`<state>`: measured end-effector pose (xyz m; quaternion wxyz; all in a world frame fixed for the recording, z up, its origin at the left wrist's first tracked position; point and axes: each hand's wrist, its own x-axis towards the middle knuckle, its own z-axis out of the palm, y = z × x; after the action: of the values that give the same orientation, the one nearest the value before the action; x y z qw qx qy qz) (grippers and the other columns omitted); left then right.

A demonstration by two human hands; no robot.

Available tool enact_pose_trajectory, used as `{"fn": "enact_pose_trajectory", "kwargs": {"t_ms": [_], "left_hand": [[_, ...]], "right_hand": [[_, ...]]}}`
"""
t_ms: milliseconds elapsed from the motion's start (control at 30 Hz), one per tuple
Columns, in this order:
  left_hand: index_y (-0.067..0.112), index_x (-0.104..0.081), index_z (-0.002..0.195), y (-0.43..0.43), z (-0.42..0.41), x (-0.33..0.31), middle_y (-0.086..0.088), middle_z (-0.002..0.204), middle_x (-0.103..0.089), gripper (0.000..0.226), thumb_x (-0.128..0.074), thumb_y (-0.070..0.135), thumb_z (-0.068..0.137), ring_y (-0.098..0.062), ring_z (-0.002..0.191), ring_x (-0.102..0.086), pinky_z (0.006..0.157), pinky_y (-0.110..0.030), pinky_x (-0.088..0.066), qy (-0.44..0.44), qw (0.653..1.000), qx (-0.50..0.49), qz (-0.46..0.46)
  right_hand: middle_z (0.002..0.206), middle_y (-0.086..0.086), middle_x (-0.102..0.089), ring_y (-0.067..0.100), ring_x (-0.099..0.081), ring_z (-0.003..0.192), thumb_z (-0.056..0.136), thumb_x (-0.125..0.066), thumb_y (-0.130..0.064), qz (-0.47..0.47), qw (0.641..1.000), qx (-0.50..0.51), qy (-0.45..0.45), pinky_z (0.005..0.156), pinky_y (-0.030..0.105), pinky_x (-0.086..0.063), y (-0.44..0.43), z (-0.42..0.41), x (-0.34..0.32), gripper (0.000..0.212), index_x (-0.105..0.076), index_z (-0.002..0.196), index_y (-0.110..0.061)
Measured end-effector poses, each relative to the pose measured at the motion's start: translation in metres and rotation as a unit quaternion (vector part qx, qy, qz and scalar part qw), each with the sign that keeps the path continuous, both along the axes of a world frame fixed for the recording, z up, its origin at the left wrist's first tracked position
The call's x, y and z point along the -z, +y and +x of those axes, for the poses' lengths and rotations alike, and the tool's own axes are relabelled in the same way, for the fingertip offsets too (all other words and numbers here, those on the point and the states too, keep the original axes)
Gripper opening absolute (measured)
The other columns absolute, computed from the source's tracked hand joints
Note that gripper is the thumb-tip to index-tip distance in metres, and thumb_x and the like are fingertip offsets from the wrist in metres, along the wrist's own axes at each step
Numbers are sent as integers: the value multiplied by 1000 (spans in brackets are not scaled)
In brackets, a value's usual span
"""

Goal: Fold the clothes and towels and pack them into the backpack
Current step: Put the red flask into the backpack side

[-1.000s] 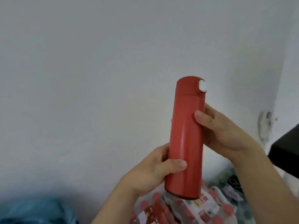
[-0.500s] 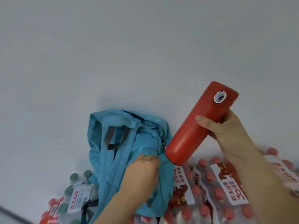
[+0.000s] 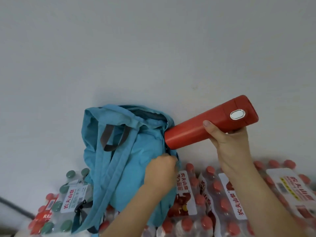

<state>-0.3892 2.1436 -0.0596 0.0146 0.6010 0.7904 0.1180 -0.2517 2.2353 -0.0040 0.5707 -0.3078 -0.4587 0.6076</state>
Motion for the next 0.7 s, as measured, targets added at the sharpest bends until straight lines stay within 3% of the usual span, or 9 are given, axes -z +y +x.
{"fn": "enact_pose_trajectory", "kwargs": {"t_ms": [100, 267, 367, 467, 567, 700], "left_hand": [[20, -61, 89, -6, 1, -12, 1, 92, -62, 21, -47, 34, 95, -23, 82, -61, 66, -30, -44, 19, 999, 30, 7], [20, -62, 88, -19, 2, -28, 4, 88, -65, 22, -46, 36, 91, -19, 80, -61, 74, -32, -50, 64, 998, 27, 9], [26, -66, 93, -28, -1, -39, 8, 88, -66, 13, -55, 31, 86, -13, 79, -60, 75, -28, -49, 26, 998, 57, 0], [32, -59, 100, -33, -11, -52, 11, 89, -64, 19, -62, 24, 82, -11, 79, -58, 73, -25, -47, -7, 997, 61, -47], [32, -50, 90, -32, -14, -62, 11, 85, -63, 21, -63, 20, 79, -11, 76, -59, 72, -28, -49, 12, 995, 68, -77], [28, -58, 96, -34, -10, -72, 8, 85, -67, 14, -61, 22, 84, -15, 78, -61, 73, -34, -51, 79, 991, 73, -82]], "right_hand": [[113, -1, -69, 16, -65, 108, 39, -93, -44, -2, 999, -50, -14, 98, 45, -48, 9, 0, 9, 90, -57, 119, -24], [104, 1, -71, 17, -67, 100, 49, -86, -32, 20, 990, -125, -66, 91, 45, -53, 18, -3, 18, 65, -62, 108, -22], [102, 4, -71, 19, -68, 98, 54, -82, -27, 39, 979, -181, -83, 87, 43, -55, 30, -2, 12, 60, -60, 109, -15], [103, 5, -71, 20, -68, 98, 57, -82, -21, 74, 961, -242, -113, 82, 38, -58, 41, -7, 4, 61, -58, 113, -10], [102, 7, -71, 22, -69, 96, 57, -88, -15, 111, 938, -296, -145, 80, 35, -58, 49, -16, -3, 63, -60, 113, -8], [102, 5, -71, 18, -69, 95, 62, -83, -15, 170, 904, -345, -188, 80, 31, -57, 56, -26, -14, 58, -58, 114, -8]]}}
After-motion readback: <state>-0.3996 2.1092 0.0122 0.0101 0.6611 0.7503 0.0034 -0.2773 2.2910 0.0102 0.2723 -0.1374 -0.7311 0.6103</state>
